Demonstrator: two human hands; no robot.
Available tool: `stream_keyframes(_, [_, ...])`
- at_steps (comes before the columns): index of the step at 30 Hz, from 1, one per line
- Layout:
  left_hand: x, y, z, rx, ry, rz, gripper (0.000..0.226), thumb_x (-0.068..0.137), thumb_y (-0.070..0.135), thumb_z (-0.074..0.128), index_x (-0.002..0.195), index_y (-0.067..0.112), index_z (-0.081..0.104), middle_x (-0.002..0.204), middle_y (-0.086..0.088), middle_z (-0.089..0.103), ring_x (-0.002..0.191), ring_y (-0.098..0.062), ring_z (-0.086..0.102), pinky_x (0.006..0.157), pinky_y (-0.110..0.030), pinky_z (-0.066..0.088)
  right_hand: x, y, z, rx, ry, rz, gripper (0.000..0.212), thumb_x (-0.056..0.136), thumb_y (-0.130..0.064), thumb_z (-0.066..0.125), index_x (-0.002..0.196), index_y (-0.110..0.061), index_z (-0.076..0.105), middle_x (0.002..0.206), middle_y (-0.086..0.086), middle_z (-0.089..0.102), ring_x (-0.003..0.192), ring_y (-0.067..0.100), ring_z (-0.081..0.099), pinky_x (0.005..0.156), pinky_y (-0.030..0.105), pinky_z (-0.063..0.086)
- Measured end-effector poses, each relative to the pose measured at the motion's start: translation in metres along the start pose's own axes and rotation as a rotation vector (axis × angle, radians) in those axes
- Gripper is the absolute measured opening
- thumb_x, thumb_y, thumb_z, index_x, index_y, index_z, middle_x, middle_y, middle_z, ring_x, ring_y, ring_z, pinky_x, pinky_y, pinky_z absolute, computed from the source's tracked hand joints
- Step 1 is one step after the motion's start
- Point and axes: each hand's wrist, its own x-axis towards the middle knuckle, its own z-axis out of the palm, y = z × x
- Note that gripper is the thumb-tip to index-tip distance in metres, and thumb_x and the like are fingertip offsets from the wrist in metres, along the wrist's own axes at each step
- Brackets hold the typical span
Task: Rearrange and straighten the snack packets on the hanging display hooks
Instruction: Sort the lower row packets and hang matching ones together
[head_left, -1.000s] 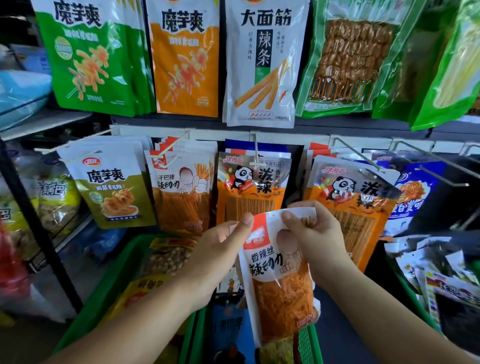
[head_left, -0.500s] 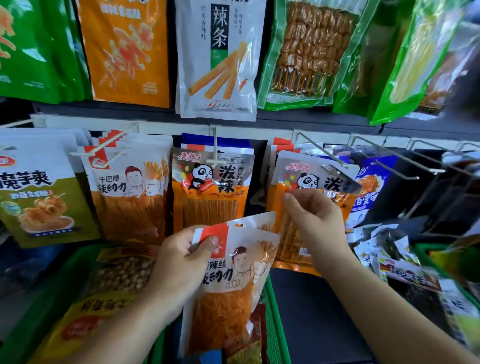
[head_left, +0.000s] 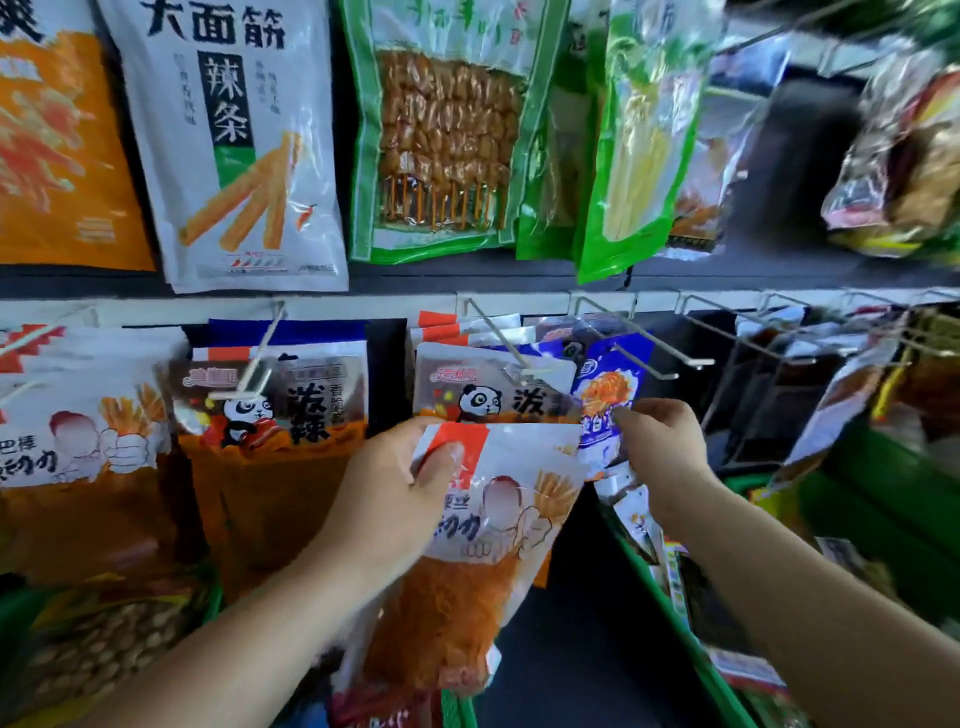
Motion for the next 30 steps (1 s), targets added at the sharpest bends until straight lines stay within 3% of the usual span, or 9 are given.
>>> stream_keyframes(3, [0.010, 0.005, 0.016, 0.069, 0.000, 0.033, 0.028, 0.102, 0.035, 0.058, 0.126, 0.023, 0.068, 0.111, 0.014, 0.076, 0.105, -0.001, 0.071, 0.094, -0.029, 0.059, 0.034, -0.012, -0.015, -0.100, -0.077, -0.004, 0.039, 0.087, -0.032, 0.078, 0.109, -0.006, 0.059, 0.093, 0.007, 0.063, 0.067, 0.018, 0.061, 0.050, 0.030, 0.053])
stream_keyframes(5, [0.015, 0.006, 0.023, 0.105, 0.013, 0.057, 0.020, 0.102, 0.028, 0.059, 0.118, 0.024, 0.071, 0.102, 0.016, 0.076, 0.097, 0.005, 0.071, 0.084, -0.015, 0.057, 0.052, -0.019, -0.021, -0.069, -0.114, -0.026, 0.029, 0.086, -0.027, 0.084, 0.101, -0.013, 0.063, 0.093, 0.005, 0.070, 0.076, 0.024, 0.071, 0.068, 0.040, 0.064])
stream_keyframes(7, [0.019, 0.007, 0.026, 0.122, 0.027, 0.065, 0.013, 0.102, 0.022, 0.060, 0.107, 0.025, 0.072, 0.091, 0.018, 0.076, 0.089, 0.009, 0.070, 0.072, -0.005, 0.051, 0.062, -0.024, -0.023, -0.001, -0.161, -0.027, 0.026, 0.083, -0.023, 0.088, 0.099, -0.018, 0.069, 0.091, 0.004, 0.074, 0.087, 0.029, 0.075, 0.088, 0.052, 0.062])
stream_keyframes(14, [0.024, 0.008, 0.030, 0.020, 0.019, -0.018, 0.015, 0.103, 0.021, 0.058, 0.104, 0.023, 0.073, 0.093, 0.012, 0.080, 0.085, -0.003, 0.076, 0.077, -0.027, 0.062, 0.076, -0.014, -0.011, 0.190, -0.180, -0.032, 0.026, 0.081, -0.017, 0.090, 0.095, -0.021, 0.069, 0.088, -0.006, 0.072, 0.077, 0.008, 0.069, 0.095, 0.048, 0.060])
stream_keyframes(17, [0.023, 0.008, 0.033, -0.007, 0.008, -0.040, 0.016, 0.104, 0.022, 0.058, 0.106, 0.025, 0.073, 0.093, 0.011, 0.080, 0.085, -0.006, 0.077, 0.075, -0.030, 0.063, 0.081, -0.013, -0.015, 0.220, -0.263, 0.001, 0.037, 0.080, -0.020, 0.091, 0.109, -0.019, 0.069, 0.098, 0.000, 0.076, 0.083, 0.011, 0.073, 0.092, 0.043, 0.061])
stream_keyframes(19, [0.023, 0.008, 0.035, -0.015, 0.011, -0.055, 0.015, 0.103, 0.023, 0.058, 0.107, 0.025, 0.073, 0.093, 0.011, 0.081, 0.085, -0.006, 0.077, 0.074, -0.029, 0.063, 0.081, -0.014, -0.017, 0.209, -0.321, 0.003, 0.023, 0.081, -0.012, 0.088, 0.095, -0.017, 0.071, 0.090, 0.004, 0.078, 0.079, 0.018, 0.076, 0.088, 0.044, 0.062])
stream_keyframes(25, [0.024, 0.011, 0.037, -0.036, -0.012, -0.057, 0.017, 0.104, 0.023, 0.057, 0.110, 0.025, 0.072, 0.094, 0.012, 0.080, 0.088, -0.006, 0.077, 0.077, -0.027, 0.063, 0.083, 0.003, -0.020, 0.221, -0.167, 0.037, 0.032, 0.078, -0.018, 0.092, 0.105, -0.012, 0.075, 0.089, 0.006, 0.080, 0.073, 0.022, 0.076, 0.068, 0.035, 0.061])
stream_keyframes(28, [0.021, 0.014, 0.039, -0.047, -0.032, -0.047, 0.016, 0.104, 0.023, 0.056, 0.111, 0.023, 0.071, 0.096, 0.008, 0.080, 0.089, -0.008, 0.077, 0.081, -0.033, 0.064, 0.071, 0.004, -0.027, 0.275, -0.146, 0.032, 0.022, 0.089, -0.013, 0.082, 0.109, -0.008, 0.075, 0.070, 0.001, 0.073, 0.060, 0.018, 0.068, 0.057, 0.031, 0.060])
stream_keyframes(30, [0.018, 0.018, 0.040, -0.060, -0.043, -0.044, 0.017, 0.104, 0.023, 0.056, 0.112, 0.023, 0.071, 0.097, 0.005, 0.080, 0.090, -0.010, 0.077, 0.084, -0.039, 0.064, 0.058, 0.003, -0.035, 0.295, -0.130, 0.041, 0.014, 0.093, -0.008, 0.076, 0.107, -0.007, 0.075, 0.076, 0.006, 0.074, 0.066, 0.023, 0.068, 0.062, 0.035, 0.064])
